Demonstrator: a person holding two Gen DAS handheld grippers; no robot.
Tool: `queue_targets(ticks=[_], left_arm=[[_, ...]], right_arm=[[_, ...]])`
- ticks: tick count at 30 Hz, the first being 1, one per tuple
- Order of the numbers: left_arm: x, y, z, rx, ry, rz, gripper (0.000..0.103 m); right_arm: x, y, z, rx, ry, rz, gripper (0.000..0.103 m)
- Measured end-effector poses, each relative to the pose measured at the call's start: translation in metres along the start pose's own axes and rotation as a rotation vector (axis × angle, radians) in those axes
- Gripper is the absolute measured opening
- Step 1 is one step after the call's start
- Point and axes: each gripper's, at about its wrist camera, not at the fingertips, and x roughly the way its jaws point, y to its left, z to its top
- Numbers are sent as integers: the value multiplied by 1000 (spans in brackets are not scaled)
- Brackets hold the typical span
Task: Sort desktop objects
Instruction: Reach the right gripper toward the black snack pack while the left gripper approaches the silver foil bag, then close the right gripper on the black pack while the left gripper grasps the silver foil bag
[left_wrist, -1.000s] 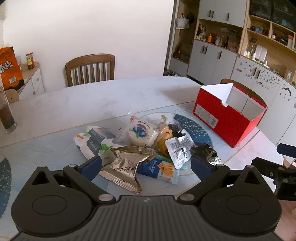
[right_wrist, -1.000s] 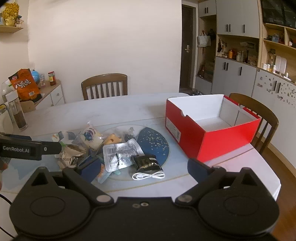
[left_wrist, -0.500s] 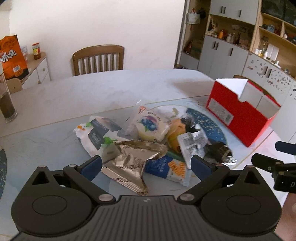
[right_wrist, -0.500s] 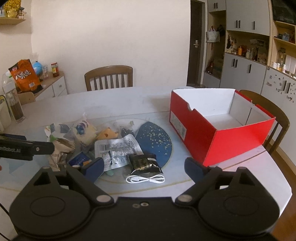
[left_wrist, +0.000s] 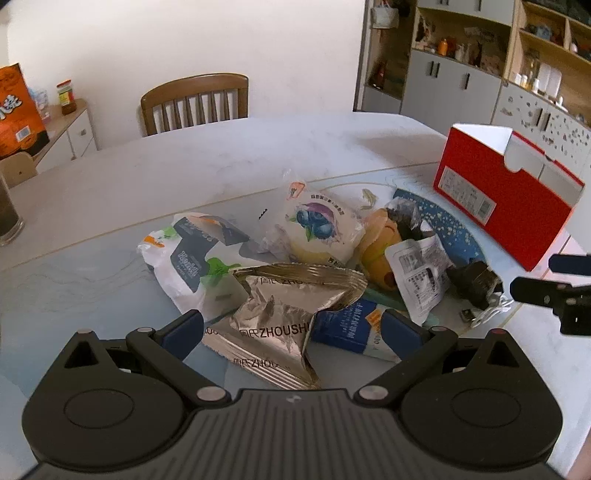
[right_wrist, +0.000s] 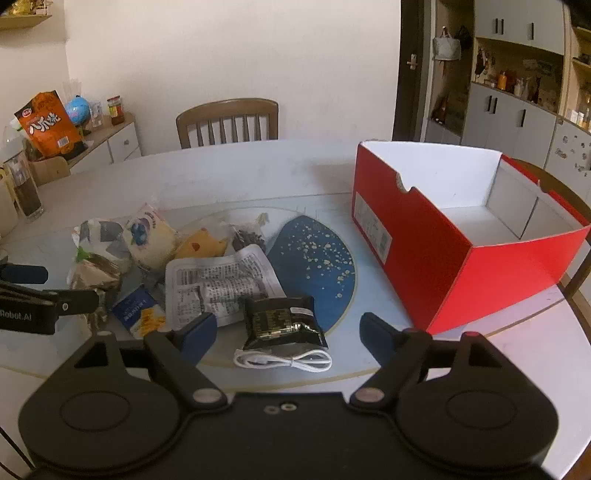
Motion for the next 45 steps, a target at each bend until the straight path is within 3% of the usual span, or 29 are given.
queue_targets(ticks=[16, 18, 26, 28, 34, 45], left_arm=[[25, 6, 1, 31, 44, 16, 91], [28, 6, 2, 33, 54, 10, 85], [32, 8, 5, 38, 60, 16, 79], [32, 8, 5, 40, 61, 17, 73], [32, 10, 7, 42, 61, 27, 65], [28, 7, 8, 43, 52, 41, 55]], right_arm=[[43, -1, 4, -53, 81, 30, 81], [45, 0, 4, -58, 88, 29, 80], [53, -2, 6, -50, 115, 39, 72], [54, -2, 6, -50, 118, 39, 71], [58, -2, 7, -45, 134, 49, 58], [55, -1, 8, -53, 136, 44, 56]])
